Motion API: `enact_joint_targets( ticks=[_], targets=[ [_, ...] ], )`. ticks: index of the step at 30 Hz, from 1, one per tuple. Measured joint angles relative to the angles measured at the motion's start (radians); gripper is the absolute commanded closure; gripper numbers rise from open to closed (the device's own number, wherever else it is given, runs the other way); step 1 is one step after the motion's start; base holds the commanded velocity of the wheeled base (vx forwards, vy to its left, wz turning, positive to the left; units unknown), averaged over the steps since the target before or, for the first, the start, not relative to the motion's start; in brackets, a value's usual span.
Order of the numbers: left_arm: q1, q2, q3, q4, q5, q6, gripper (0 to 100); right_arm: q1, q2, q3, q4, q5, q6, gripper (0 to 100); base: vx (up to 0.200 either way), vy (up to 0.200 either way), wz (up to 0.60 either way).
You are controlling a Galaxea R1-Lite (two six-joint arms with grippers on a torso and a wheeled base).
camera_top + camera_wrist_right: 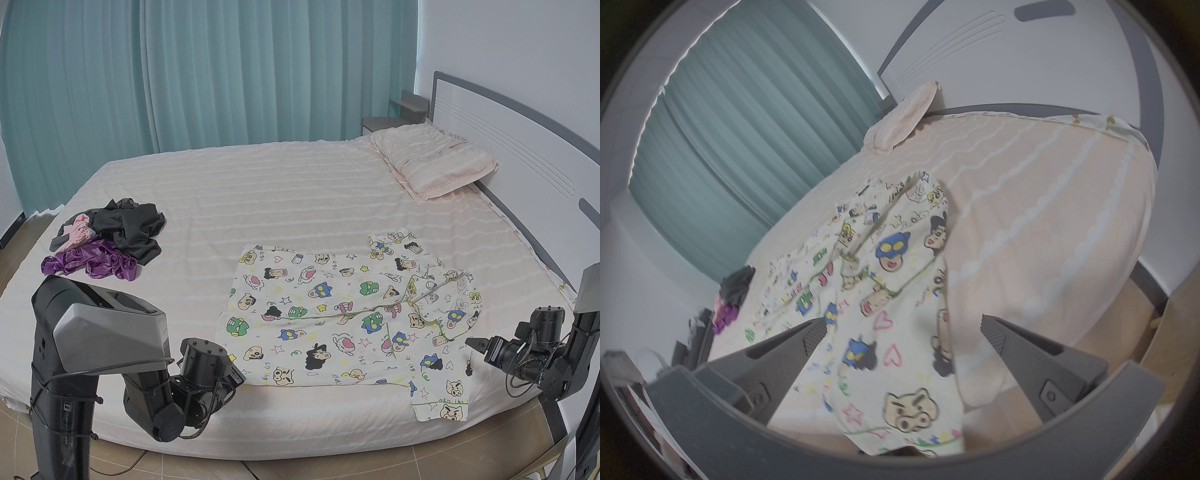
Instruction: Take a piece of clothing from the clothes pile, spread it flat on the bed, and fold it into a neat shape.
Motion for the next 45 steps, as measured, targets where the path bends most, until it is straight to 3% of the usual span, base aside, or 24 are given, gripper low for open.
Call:
enact_joint_targets(
  ticks=[5,11,19,20,37,43,44,45],
  targets=[
    [0.003,0.0,-0.013,-0.003,0.056,-0.011,100,-0.001,0.07,0.029,-0.049,0.0,-0.084,0,0.0,0.0,0.0],
    [0.022,-0.019,-0.032,-0.006,0.1,-0.047,100,0.046,0.176,0.0,-0.129,-0.005,-0.107,0,0.0,0.0,0.0],
    [0.034,-0.039,-0.033,-0.006,0.106,-0.058,100,0.096,0.251,-0.099,-0.085,-0.008,-0.111,0,0.0,0.0,0.0],
    [0.034,-0.04,-0.033,-0.006,0.106,-0.058,100,0.097,0.255,-0.108,-0.072,-0.007,-0.113,100,0.0,0.0,0.0],
    [0.03,-0.05,-0.033,-0.004,0.109,-0.002,100,0.032,0.27,-0.332,-0.037,0.02,-0.138,100,0.0,0.0,0.0],
    [0.03,-0.049,-0.046,-0.002,0.109,0.032,100,0.012,0.265,-0.436,0.052,0.02,-0.138,100,0.0,0.0,0.0],
    [0.03,-0.046,-0.05,-0.001,0.109,0.035,100,0.01,0.262,-0.457,0.074,0.021,-0.138,0,0.0,0.0,0.0],
    [0.03,-0.044,-0.054,-0.001,0.109,0.038,100,0.009,0.261,-0.469,0.088,0.021,-0.139,0,0.0,0.0,0.0]
  ],
)
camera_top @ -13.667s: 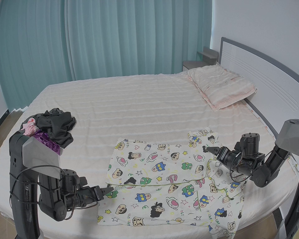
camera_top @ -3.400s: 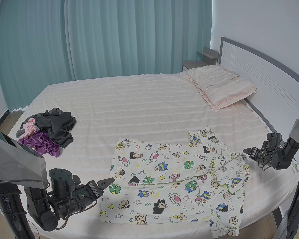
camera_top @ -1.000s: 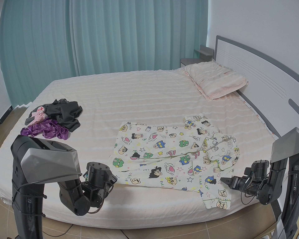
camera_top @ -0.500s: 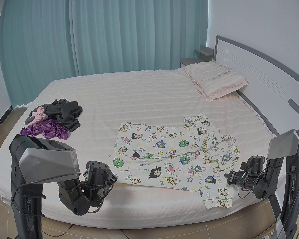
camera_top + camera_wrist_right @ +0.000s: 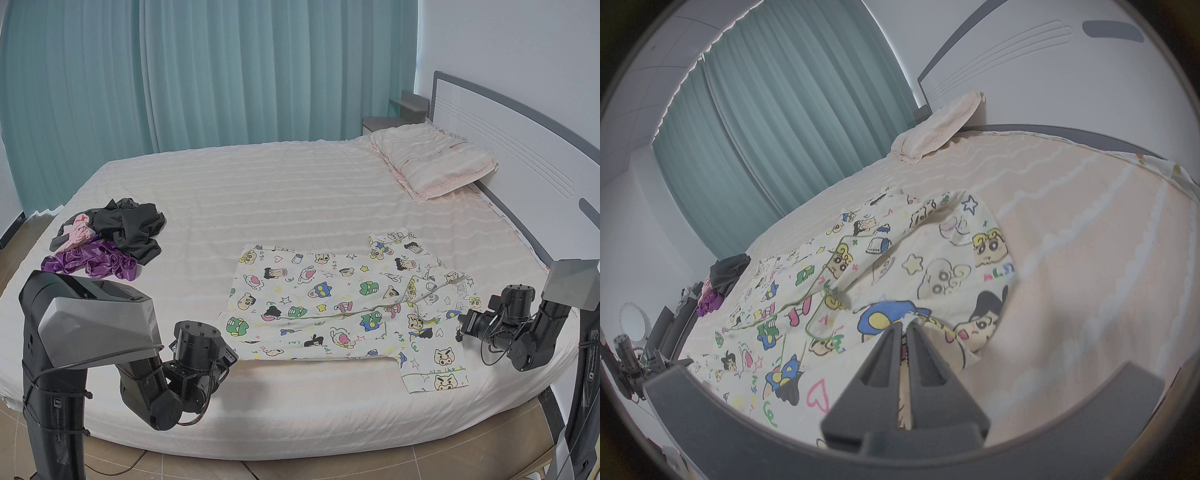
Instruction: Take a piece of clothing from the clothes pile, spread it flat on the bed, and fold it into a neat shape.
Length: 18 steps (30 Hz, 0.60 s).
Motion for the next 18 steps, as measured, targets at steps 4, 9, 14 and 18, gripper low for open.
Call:
enact_joint_targets(
  ticks=[4,9,14,18],
  targets=[
    [-0.001,0.013,-0.01,0.0,0.0,0.003,100,-0.001,-0.011,-0.021,0.067,0.004,-0.007,0,0.0,0.0,0.0],
    [-0.001,0.03,-0.016,-0.002,0.0,0.003,100,-0.024,-0.035,-0.006,0.132,0.037,-0.04,0,0.0,0.0,0.0],
    [-0.001,0.041,-0.021,-0.003,0.0,0.001,100,-0.077,-0.066,0.023,0.15,0.044,-0.06,0,0.0,0.0,0.0],
    [0.0,0.046,-0.023,-0.003,0.0,-0.001,100,-0.149,-0.108,0.077,0.145,0.069,-0.061,0,0.0,0.0,0.0]
  ],
)
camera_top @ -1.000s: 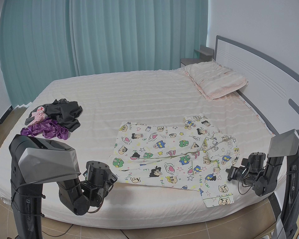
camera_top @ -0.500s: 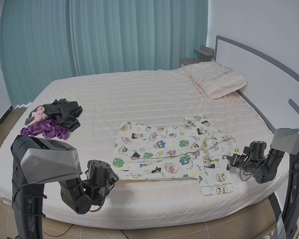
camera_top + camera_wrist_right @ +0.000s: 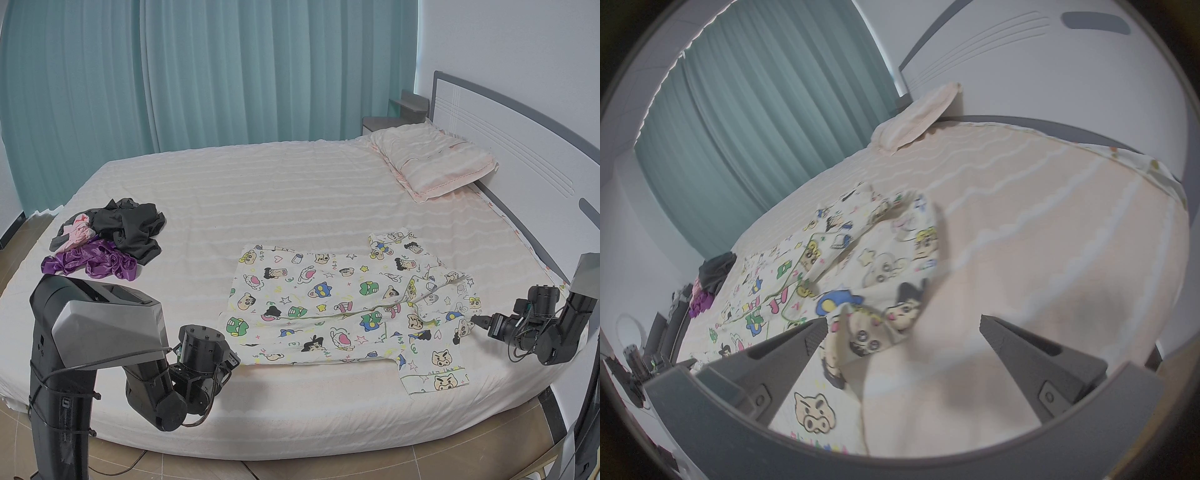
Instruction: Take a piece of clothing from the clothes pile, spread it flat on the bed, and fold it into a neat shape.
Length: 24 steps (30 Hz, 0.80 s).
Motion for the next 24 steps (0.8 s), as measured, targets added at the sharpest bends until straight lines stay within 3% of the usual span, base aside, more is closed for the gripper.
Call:
enact_joint_targets(
  ticks=[3,9,16,24],
  targets=[
    [0.0,0.002,0.0,0.0,0.0,-0.001,100,-0.033,-0.029,0.037,-0.005,0.018,0.001,0,0.0,0.0,0.0],
    [0.0,0.002,0.002,-0.001,0.0,-0.002,100,-0.047,-0.08,0.165,-0.037,0.126,-0.01,0,0.0,0.0,0.0],
    [0.001,0.002,0.007,-0.001,0.0,-0.007,100,0.05,-0.079,0.297,-0.104,0.174,-0.101,0,0.0,0.0,0.0],
    [0.0,0.0,0.011,-0.001,0.0,-0.008,100,0.132,-0.007,0.33,-0.129,0.166,-0.186,0,0.0,0.0,0.0]
  ],
)
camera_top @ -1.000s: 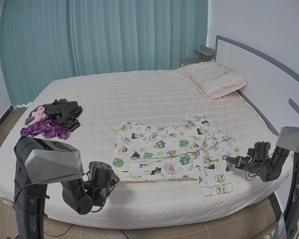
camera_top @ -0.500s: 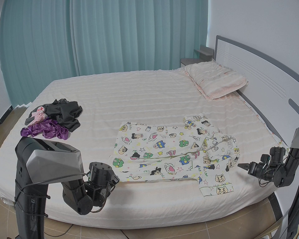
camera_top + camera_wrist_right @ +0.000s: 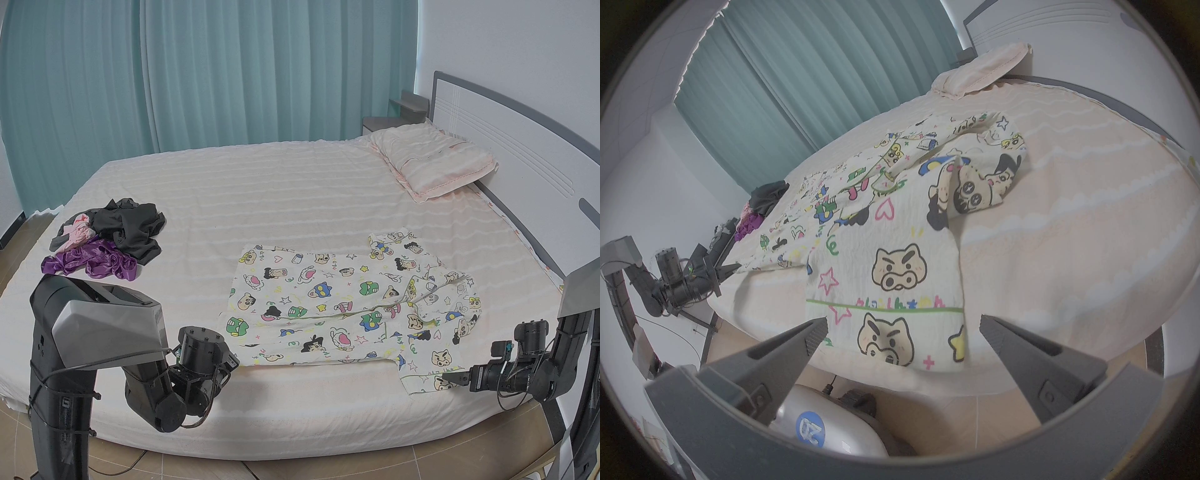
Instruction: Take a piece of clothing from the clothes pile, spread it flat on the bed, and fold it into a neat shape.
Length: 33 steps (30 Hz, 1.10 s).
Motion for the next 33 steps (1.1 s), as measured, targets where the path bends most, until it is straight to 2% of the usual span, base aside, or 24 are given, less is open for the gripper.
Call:
enact_joint_targets(
  ticks=[13,14,26,33],
  targets=[
    [-0.002,-0.001,0.001,0.0,0.0,0.0,100,0.021,0.041,-0.044,0.017,-0.012,-0.01,0,0.0,0.0,0.0],
    [-0.002,-0.001,0.001,0.0,0.0,0.0,100,0.022,0.042,-0.047,0.022,-0.012,-0.013,100,0.0,0.0,0.0],
    [-0.005,-0.008,0.009,0.001,0.0,0.004,100,0.016,0.031,-0.04,0.04,-0.007,-0.028,100,0.0,0.0,0.0],
    [-0.014,-0.029,0.015,0.006,0.005,0.011,100,-0.022,-0.025,0.009,0.041,0.037,-0.029,100,0.0,0.0,0.0]
  ],
)
